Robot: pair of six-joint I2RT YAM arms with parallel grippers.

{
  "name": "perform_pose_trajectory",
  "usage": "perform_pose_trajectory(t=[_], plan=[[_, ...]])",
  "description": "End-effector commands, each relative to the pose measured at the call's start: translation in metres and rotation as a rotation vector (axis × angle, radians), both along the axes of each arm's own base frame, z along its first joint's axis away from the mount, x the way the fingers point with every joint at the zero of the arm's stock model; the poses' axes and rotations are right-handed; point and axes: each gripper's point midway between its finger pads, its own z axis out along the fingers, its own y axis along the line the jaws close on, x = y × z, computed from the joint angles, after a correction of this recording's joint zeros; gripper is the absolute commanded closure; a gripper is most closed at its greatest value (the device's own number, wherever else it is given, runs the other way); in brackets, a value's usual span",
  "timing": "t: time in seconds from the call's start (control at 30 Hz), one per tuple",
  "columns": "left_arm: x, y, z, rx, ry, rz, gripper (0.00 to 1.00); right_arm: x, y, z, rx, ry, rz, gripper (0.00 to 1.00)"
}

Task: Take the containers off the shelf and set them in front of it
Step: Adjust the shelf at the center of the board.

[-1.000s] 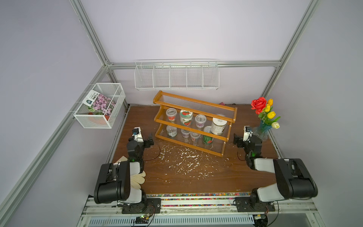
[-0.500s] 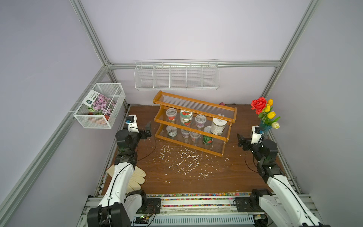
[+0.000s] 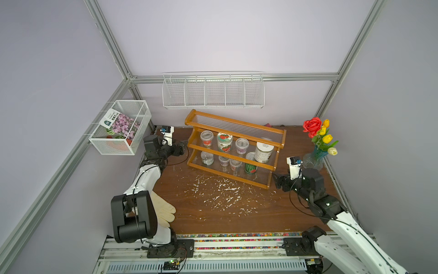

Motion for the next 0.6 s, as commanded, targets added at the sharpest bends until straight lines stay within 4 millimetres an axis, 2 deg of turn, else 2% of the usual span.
perform_pose_trajectory(t=[0.0, 0.2, 0.33, 0.4, 0.57], plan=[[0.006, -0.013, 0.005, -0.010, -0.025, -0.114, 0.27, 0.003, -0.005, 0.011, -0.020, -0.014, -0.067, 0.12], [0.015, -0.018, -0.019, -0.009, 0.013, -0.129, 0.35, 0.006, -0.001, 0.016, -0.047, -0.039, -0.118, 0.19], [0.020, -0.017, -0.030, 0.001, 0.029, -0.128, 0.48, 0.011, 0.001, 0.020, -0.072, -0.065, -0.164, 0.24], [0.022, -0.018, -0.031, 0.001, 0.029, -0.131, 0.56, 0.014, 0.003, 0.022, -0.082, -0.074, -0.179, 0.26], [0.027, -0.020, -0.029, -0.018, 0.017, -0.143, 0.66, 0.025, 0.011, 0.023, -0.079, -0.094, -0.199, 0.30]])
